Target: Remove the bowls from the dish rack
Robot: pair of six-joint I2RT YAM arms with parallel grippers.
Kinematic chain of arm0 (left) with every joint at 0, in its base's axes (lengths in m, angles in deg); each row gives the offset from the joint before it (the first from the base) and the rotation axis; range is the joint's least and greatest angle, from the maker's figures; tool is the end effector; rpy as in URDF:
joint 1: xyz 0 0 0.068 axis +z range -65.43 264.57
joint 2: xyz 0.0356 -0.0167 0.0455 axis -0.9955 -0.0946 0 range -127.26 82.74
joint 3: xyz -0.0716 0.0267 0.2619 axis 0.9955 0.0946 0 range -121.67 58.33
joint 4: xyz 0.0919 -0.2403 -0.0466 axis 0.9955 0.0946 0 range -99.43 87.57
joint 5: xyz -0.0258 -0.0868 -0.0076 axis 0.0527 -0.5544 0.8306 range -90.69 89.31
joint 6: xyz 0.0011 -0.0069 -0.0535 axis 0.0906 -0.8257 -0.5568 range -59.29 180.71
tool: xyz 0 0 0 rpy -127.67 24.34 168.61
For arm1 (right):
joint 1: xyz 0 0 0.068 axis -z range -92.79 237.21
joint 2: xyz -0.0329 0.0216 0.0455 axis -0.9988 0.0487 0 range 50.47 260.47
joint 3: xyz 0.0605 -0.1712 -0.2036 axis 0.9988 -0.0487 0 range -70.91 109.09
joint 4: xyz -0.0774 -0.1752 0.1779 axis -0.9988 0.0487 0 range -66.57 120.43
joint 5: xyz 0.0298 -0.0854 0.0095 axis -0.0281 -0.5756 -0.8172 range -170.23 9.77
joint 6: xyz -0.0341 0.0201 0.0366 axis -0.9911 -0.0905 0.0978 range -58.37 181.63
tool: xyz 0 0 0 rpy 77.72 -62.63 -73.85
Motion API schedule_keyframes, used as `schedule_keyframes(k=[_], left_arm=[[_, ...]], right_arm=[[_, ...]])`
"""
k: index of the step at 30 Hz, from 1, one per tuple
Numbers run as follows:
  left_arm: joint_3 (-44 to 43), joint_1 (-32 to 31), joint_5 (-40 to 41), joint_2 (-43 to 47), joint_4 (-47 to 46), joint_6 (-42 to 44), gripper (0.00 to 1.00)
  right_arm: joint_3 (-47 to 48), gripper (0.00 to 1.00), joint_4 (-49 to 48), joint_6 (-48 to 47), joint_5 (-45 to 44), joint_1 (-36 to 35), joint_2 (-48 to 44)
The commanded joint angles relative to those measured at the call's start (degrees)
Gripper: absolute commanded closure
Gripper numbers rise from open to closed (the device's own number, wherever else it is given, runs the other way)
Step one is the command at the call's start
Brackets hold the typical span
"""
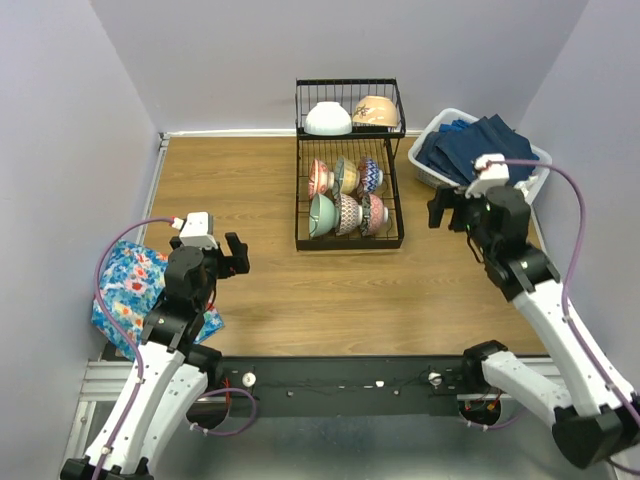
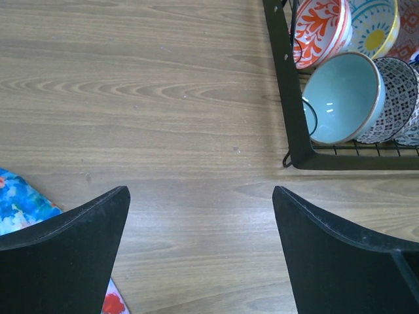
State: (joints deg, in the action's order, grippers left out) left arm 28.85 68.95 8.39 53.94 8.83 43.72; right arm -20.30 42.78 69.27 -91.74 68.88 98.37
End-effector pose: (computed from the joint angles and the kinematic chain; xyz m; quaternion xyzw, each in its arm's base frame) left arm 0.1334 -0.0315 0.2706 -0.0564 0.8037 -0.1041 0.5832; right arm 0.1818 0.0527 0.3498 -0.0147 0.8000 0.0552 0.5972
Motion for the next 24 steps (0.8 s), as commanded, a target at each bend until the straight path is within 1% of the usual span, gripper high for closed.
schedule_keyframes(k=[1,2,3,4,6,7,13,14,16,18,22,24], left_arm=[[-0.1,-2.6,0.1,2.2,-1.1,-0.1,0.01],[-0.1,-3.0,0.2,2.3,-0.9,-0.2,0.01],[-0.1,-3.5,0.2,2.4,-0.9,-0.3,0.01],[-0.1,-3.7,0.4,2.2,-0.9,-0.4,0.01],[-0.1,-3.9,-0.1,2.0,-1.2,-0.4,0.01],[-0.1,-4.2,-0.2,1.9,-1.3,-0.3,0.01],[-0.1,-4.2,0.1,0.7,-1.0,0.0,0.01],[-0.2,-4.2,-0.1,0.3,-1.0,0.0,0.01],[-0.2,-4.2,-0.8,-0.6,-1.1,0.6,0.01],[-0.5,-4.2,-1.1,-0.9,-1.0,0.6,0.01],[-0.4,-4.2,-0.1,-1.1,-0.9,0.6,0.01],[-0.6,-4.2,0.1,-1.5,-0.8,0.7,0.01]], right_arm=[[10.0,0.0,-0.2,-11.8,5.3,-0.3,9.5],[11.9,0.0,0.9,-13.2,7.6,-0.3,10.9],[15.6,0.0,1.7,-14.6,8.6,-0.3,14.5],[17.8,0.0,2.7,-17.4,9.7,-0.3,16.0],[22.6,0.0,4.9,-20.0,13.1,-0.2,19.3],[24.0,0.0,5.6,-20.9,14.0,-0.3,22.6],[34.1,0.0,7.9,-26.4,18.8,-0.2,31.4],[35.0,0.0,8.8,-26.9,21.1,-0.2,33.5],[36.2,0.0,9.5,-25.8,23.4,-0.2,35.3],[36.0,0.0,10.5,-22.2,25.8,-0.1,37.5],[31.2,0.0,9.0,-12.4,23.2,-0.2,38.4],[28.8,0.0,8.9,-5.5,21.3,-0.2,38.4]])
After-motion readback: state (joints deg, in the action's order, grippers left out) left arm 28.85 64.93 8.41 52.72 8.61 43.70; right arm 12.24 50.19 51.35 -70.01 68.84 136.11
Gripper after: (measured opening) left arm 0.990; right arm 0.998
